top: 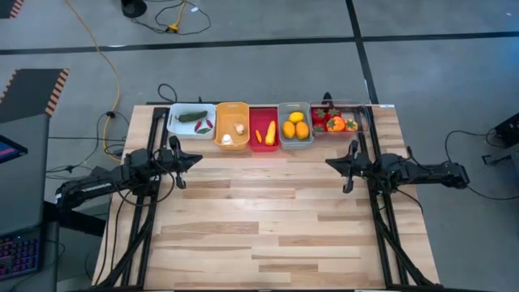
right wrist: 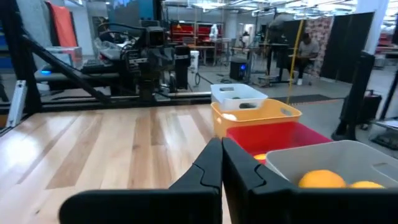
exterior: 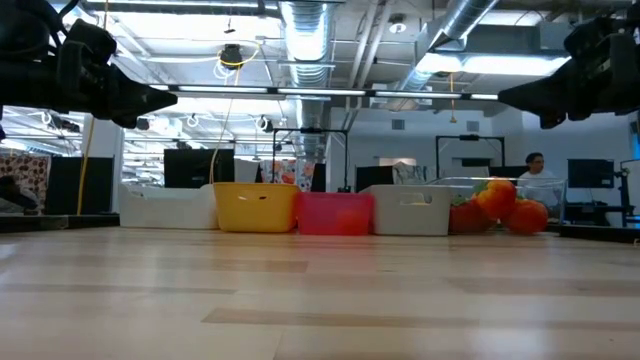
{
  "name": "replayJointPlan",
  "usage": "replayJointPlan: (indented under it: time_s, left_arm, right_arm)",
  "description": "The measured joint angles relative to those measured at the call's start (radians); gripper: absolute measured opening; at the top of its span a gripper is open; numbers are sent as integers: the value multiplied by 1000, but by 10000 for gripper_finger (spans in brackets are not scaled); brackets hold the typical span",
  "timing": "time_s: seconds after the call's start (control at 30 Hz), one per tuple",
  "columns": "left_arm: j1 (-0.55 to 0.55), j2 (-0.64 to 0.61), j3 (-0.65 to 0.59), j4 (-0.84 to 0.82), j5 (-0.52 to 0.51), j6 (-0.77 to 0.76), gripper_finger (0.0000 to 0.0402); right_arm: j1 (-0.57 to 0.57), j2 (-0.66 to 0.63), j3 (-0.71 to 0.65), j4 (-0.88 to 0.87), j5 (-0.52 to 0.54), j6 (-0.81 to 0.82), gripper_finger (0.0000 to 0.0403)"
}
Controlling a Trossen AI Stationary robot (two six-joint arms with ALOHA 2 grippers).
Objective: Sort produce into baskets
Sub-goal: Return to Home Position
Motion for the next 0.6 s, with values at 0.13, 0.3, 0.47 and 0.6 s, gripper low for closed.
replayJointPlan:
  time_s: [0.13,0.3,0.47,0.6]
  left_arm:
    - [0,0,0,0,4,4,0]
    - [0,0,0,3,15,6,0]
    - [0,0,0,3,15,6,0]
    - [0,0,0,3,15,1,0]
  right_arm:
    - [0,1,0,-4,-72,2,32]
    - [0,4,-2,-5,-131,74,33]
    - [0,4,-3,-14,-189,73,33]
    - [0,9,-3,-17,-199,68,33]
